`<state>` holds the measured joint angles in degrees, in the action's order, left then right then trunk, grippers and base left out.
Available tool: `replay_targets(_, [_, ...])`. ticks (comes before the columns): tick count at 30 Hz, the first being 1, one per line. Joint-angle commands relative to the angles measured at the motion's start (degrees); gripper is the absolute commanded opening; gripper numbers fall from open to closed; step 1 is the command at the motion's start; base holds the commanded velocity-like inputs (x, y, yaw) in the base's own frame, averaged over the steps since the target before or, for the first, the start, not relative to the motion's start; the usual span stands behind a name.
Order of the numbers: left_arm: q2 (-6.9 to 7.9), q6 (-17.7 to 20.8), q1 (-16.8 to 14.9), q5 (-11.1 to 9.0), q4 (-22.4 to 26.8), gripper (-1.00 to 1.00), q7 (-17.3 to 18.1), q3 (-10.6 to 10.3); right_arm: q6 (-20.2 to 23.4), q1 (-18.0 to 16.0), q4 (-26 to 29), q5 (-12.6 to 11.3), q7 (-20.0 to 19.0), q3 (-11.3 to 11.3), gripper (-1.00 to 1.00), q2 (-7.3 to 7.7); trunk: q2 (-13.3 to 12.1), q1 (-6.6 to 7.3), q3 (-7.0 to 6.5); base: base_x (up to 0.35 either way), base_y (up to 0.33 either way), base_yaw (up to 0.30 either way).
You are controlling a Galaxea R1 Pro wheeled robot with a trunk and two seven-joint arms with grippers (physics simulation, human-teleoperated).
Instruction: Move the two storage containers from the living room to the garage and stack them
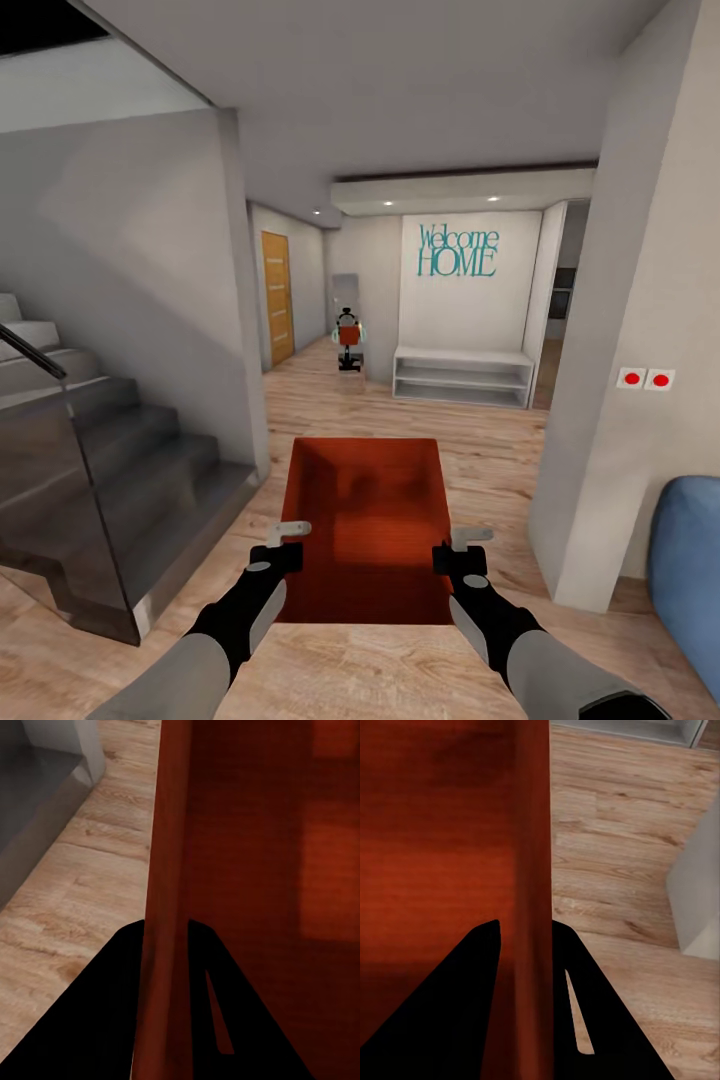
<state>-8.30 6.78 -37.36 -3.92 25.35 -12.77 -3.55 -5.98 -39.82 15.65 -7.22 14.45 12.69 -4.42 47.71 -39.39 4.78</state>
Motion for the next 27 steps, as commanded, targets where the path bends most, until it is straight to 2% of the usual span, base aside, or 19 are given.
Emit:
replay_targets(1, [0.01,0.35,0.0,-0.74,0.02,-1.0,-0.65,-0.05,-0.14,-0.08,0.16,-0.28,0.0,0.15,-1.0,-0.24,0.07,-0.01,0.09,0.0,0.0,0.0])
replay_targets(10, [0.04,0.37,0.01,-1.25,-0.11,-1.0,-0.76,-0.51,-0.08,-0.08,0.16,-2.02,0.2,1.96,-1.0,-0.05,0.07,-0.01,0.09,0.058,0.0,0.0])
replay_targets(27, [0.04,0.42,0.01,-1.41,-0.13,-1.0,-0.77,-0.66,-0.02,-0.08,0.18,-5.16,0.65,5.11,-1.0,0.36,0.07,-0.01,0.09,0.305,0.0,0.0])
